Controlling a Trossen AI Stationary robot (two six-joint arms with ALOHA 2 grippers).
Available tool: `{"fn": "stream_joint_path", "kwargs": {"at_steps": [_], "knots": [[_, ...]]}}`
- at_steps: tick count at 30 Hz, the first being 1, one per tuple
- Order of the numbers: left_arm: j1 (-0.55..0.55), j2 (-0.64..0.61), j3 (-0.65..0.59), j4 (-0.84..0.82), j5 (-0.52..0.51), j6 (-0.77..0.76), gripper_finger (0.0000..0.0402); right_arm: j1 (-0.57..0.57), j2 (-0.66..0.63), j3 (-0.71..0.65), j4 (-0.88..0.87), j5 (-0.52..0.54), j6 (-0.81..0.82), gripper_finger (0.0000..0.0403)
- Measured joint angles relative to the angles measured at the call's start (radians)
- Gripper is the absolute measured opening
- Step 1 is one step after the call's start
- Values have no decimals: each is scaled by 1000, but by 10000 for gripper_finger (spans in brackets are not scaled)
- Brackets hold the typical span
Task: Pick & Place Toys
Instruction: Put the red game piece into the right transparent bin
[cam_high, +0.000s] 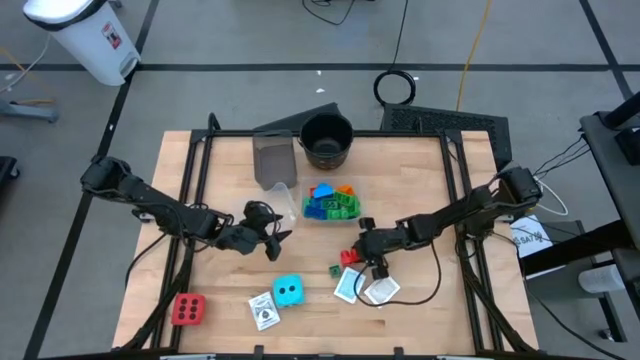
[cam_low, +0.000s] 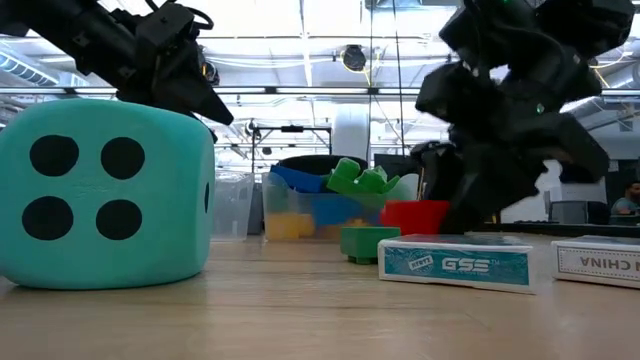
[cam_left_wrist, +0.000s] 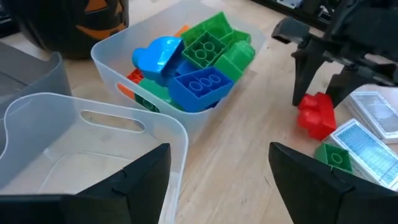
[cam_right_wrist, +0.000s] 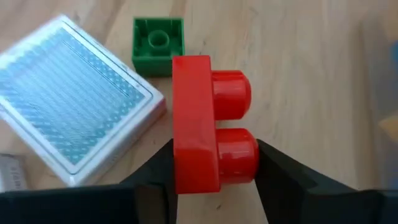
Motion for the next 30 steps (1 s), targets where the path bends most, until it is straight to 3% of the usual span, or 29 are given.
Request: {"fn": "stream_joint_path", "kwargs": {"at_steps": [6, 14, 19, 26, 30], "knots": [[0, 0, 0, 4, 0, 0, 273, 0, -133, 0, -2, 53, -8, 140], [11, 0, 0, 20, -9, 13, 274, -79, -360, 0, 2, 260, -148, 141], [29, 0, 0, 40, -17, 33, 274, -233, -392, 0, -11, 243, -234, 141], [40, 0, 1, 40, -18, 35, 274, -447, -319, 0, -28, 17, -280, 146], [42, 0, 1, 40, -18, 39, 274, -504, -254, 2, -26, -33, -343, 143]]}}
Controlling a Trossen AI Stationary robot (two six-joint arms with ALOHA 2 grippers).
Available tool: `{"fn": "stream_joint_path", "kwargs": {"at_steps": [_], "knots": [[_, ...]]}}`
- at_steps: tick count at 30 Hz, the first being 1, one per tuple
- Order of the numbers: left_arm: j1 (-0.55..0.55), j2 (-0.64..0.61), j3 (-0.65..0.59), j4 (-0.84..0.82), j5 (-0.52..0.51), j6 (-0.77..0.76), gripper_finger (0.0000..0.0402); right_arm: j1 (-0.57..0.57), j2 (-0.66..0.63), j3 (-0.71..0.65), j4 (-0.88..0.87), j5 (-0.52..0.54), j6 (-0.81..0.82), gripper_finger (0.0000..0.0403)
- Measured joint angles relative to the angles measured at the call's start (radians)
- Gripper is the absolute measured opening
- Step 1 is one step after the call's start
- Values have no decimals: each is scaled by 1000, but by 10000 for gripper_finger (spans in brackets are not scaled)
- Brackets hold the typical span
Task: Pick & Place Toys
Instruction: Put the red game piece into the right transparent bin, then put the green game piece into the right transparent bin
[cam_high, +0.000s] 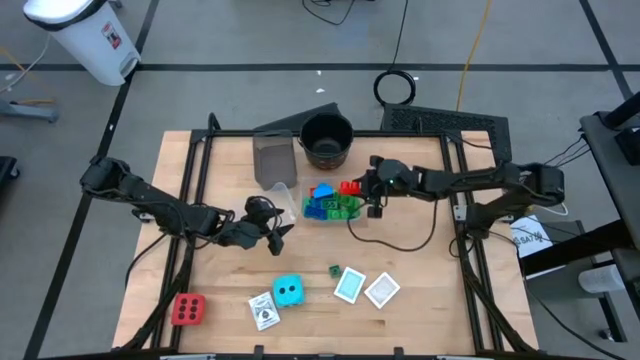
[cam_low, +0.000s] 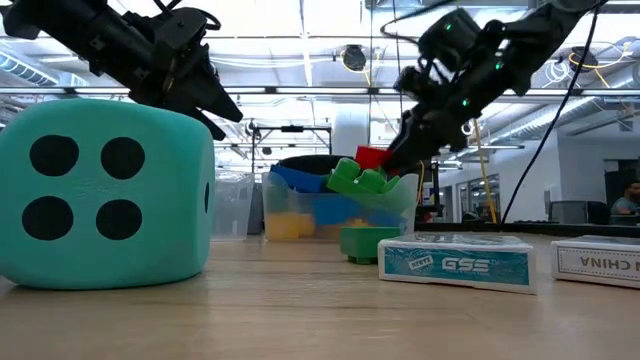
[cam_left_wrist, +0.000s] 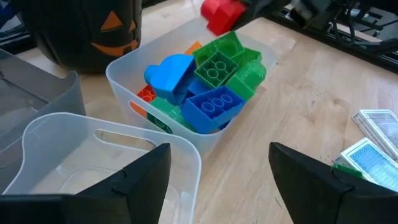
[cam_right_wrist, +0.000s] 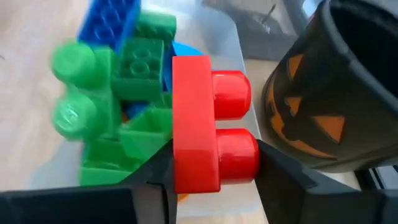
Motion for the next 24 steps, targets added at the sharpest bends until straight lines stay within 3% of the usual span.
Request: {"fn": "stream_joint_path", "kwargs": {"at_steps": [13, 18, 24], "knots": [[1, 0, 0, 6, 0, 0, 274, -5, 52, 0, 64, 3, -19, 219], [0, 0, 1, 45, 4, 2, 274, 22, -14, 0, 63, 32, -17, 253], [21, 0, 1, 56, 142, -54, 274, 113, -145, 0, 56, 50, 47, 276]]}}
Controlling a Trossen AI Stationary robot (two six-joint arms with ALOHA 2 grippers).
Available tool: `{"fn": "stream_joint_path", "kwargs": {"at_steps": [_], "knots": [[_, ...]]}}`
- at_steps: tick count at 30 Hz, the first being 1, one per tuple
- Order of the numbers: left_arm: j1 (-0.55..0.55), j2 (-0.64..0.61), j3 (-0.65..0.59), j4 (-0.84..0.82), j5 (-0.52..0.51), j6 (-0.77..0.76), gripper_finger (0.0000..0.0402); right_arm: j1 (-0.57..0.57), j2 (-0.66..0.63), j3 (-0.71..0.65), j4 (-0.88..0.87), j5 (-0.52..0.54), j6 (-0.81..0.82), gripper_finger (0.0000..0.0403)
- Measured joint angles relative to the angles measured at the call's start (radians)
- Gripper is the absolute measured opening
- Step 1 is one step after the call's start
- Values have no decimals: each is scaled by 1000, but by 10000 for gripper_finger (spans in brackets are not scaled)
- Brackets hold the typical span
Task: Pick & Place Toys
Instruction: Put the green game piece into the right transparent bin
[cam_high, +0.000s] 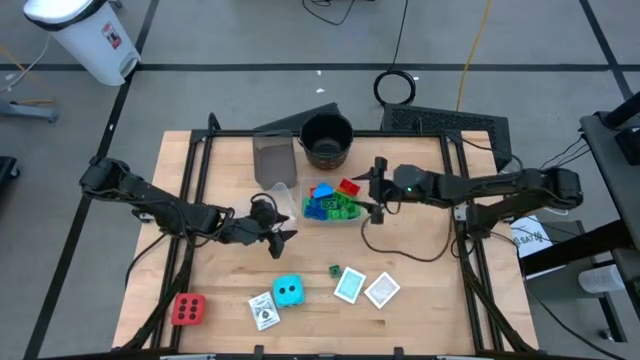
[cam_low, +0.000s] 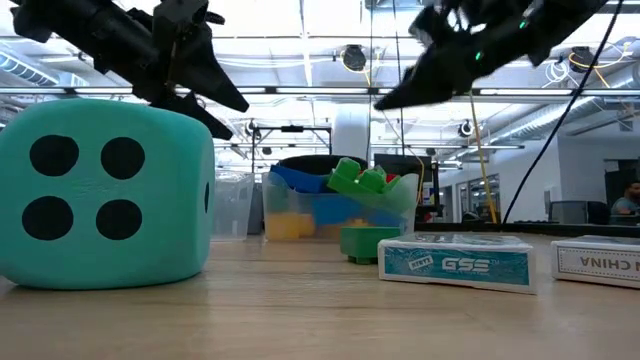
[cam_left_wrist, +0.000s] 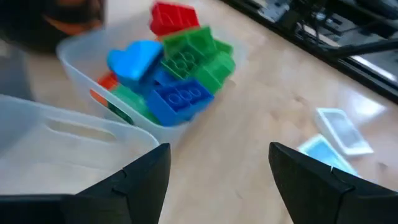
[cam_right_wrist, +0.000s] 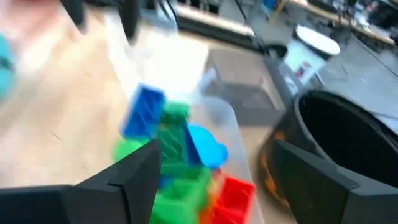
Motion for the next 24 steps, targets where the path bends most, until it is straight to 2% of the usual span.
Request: {"fn": "stream_joint_path", "kwargs": {"at_steps": [4, 10, 15, 18, 21, 24], "knots": [[8, 2, 0, 63, 85, 3, 274, 85, -67, 0, -25, -2, 53, 278], [-27, 37, 1, 281, 131, 171, 273, 207, -60, 0, -28, -128, 142, 278], [-34, 40, 0, 304, 84, 206, 274, 332, 62, -1, 70, -128, 236, 279], [-33, 40, 0, 299, 48, 182, 273, 395, 168, 0, 199, -129, 260, 279], [-32, 40, 0, 301, 41, 164, 273, 429, 272, 5, 295, -129, 292, 279], [-32, 40, 0, 301, 41, 161, 274, 439, 368, 33, 304, -127, 317, 279]]}}
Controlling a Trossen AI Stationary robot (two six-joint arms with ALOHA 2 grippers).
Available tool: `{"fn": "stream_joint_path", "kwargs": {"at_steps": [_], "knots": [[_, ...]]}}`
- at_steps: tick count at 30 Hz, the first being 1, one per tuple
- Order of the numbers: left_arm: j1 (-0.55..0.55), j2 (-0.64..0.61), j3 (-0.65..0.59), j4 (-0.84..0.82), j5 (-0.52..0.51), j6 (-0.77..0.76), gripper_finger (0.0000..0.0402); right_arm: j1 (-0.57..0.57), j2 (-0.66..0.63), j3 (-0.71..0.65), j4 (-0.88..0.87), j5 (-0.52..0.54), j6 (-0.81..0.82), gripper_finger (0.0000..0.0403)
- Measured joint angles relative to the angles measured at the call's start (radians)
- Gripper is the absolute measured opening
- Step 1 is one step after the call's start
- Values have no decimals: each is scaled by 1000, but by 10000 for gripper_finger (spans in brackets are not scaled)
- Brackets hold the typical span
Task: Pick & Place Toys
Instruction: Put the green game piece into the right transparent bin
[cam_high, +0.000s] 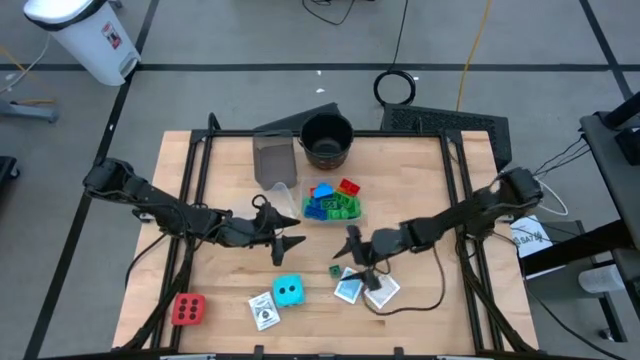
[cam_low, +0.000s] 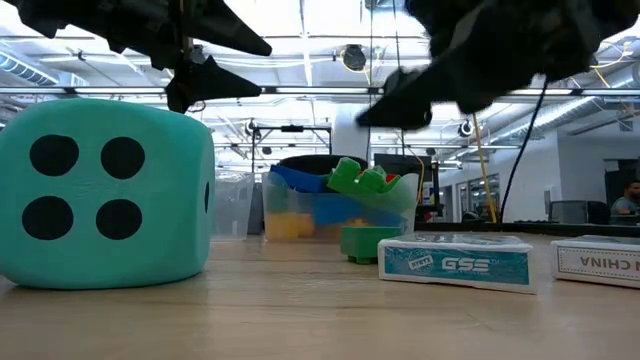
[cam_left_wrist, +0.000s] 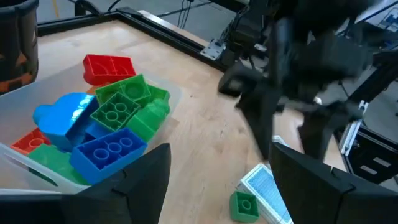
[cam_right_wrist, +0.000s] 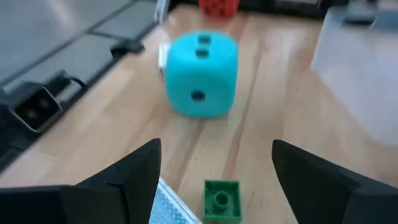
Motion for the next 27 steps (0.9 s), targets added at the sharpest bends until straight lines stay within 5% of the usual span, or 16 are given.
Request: {"fn": "stream_joint_path", "kwargs": {"at_steps": [8, 16, 27], "knots": [[0, 0, 0, 0, 0, -7, 273, -13, 220, 112, -77, -1, -4, 279], [0, 5, 0, -8, -2, -4, 273, -59, 240, 148, -233, -5, -11, 276], [0, 11, 0, -21, -6, -8, 273, -61, 240, 147, -241, -57, -29, 187]]}}
